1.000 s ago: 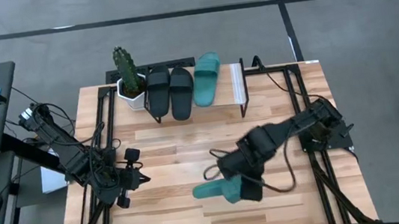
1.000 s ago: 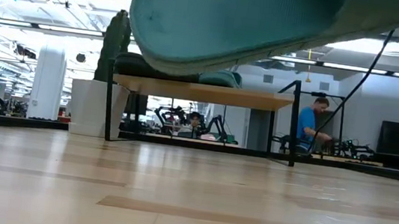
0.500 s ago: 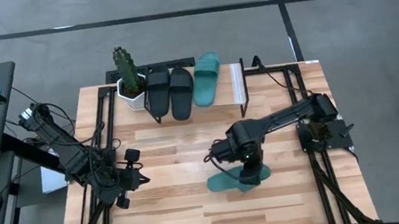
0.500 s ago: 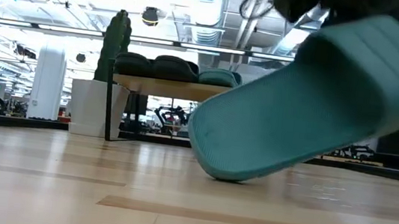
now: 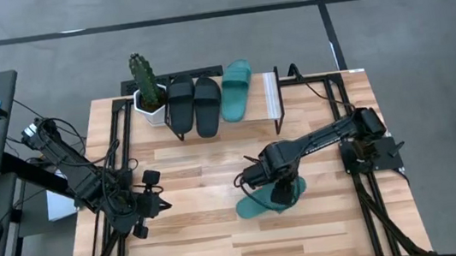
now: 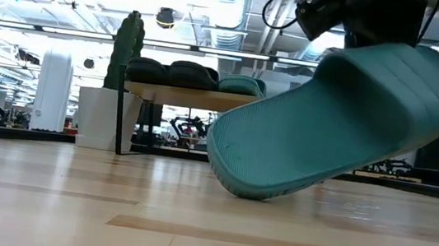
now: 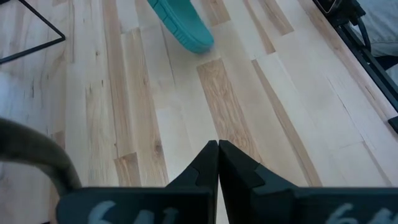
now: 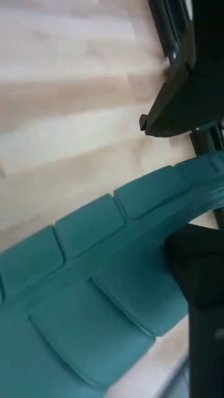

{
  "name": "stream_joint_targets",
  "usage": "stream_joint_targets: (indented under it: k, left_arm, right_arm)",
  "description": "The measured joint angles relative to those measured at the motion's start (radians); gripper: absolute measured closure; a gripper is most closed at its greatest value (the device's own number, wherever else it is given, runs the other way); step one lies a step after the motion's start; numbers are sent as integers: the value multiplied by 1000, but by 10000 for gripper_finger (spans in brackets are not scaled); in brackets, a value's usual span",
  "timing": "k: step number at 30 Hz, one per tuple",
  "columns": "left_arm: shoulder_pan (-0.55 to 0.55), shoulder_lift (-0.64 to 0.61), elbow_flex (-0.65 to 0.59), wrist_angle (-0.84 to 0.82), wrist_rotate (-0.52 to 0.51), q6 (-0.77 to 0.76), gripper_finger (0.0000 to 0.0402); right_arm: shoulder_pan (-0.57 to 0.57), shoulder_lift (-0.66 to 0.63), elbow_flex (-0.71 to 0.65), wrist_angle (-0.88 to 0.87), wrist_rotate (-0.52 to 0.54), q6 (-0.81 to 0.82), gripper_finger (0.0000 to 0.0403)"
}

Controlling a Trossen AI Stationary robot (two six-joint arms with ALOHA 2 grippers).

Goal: Pick and place slides into the shelf
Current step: Put the green slide on the shelf

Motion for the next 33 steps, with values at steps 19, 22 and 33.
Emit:
stream_joint_targets:
  k: [19, 22, 33]
  left_arm:
    - [0, 0, 0, 0, 0, 0, 400]
    - [0, 0, 0, 0, 0, -3, 400]
    - [0, 0, 0, 0, 0, -6, 400]
  right_arm:
    - [11, 0, 0, 19, 225, 19, 181]
    - [11, 0, 0, 35, 221, 19, 181]
    - [2, 0, 0, 89, 190, -51, 181]
